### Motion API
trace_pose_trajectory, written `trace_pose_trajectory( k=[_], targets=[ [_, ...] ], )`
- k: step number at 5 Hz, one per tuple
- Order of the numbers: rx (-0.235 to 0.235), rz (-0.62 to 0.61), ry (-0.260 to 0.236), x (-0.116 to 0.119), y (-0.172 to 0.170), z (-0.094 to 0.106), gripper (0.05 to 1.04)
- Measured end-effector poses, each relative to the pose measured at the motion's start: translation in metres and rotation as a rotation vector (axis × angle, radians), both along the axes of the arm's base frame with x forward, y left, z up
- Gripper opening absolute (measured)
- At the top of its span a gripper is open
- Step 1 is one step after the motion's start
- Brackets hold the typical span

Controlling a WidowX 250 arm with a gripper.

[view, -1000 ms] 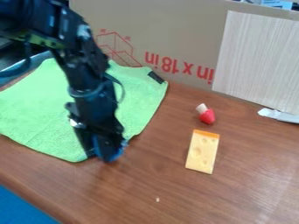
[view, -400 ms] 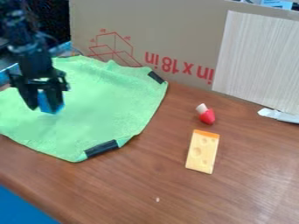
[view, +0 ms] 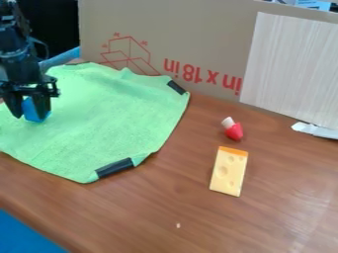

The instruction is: Put the blue figure to te bottom left of the cloth

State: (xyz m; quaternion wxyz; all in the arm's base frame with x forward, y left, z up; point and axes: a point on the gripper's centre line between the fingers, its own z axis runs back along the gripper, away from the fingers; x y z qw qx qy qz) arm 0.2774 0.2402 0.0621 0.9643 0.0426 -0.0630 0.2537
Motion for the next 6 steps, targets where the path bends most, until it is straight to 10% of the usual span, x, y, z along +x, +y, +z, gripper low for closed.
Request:
trace_pose_trajectory(
  k=[2,3,4,6],
  targets=[
    [0.046,0.044,0.014,-0.007,0.019,-0.005,0.631],
    [0.020,0.040,0.034,-0.011,0.014,-0.007,0.937],
    [0.022,0.037,0.022,-0.008,0.005,0.007,1.003],
    [-0.007,-0.020,-0.024,-0.009,-0.039,0.089,1.000]
  ],
)
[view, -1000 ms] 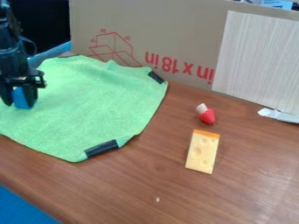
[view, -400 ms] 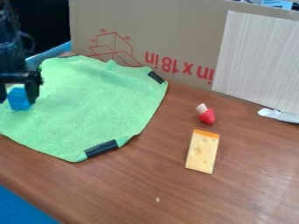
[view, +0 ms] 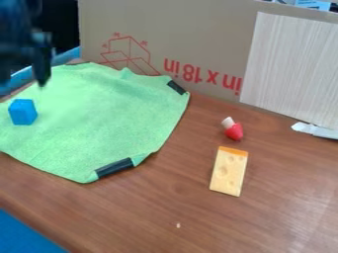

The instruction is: Put the blue figure to te bottom left of the cloth

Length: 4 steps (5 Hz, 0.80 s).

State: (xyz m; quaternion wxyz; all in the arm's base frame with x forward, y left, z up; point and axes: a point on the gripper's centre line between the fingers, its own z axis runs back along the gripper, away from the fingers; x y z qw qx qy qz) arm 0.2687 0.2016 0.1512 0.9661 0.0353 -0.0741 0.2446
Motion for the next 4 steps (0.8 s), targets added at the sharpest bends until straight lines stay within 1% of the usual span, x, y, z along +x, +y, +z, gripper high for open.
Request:
trace_pose_trajectory(
  k=[1,4],
  targets=[
    [0.080,-0.111,0.011,0.0039,-0.0254,0.0447,1.000],
    [0.082,-0.101,0.011,0.0017,-0.0229,0.0456,1.000]
  ],
)
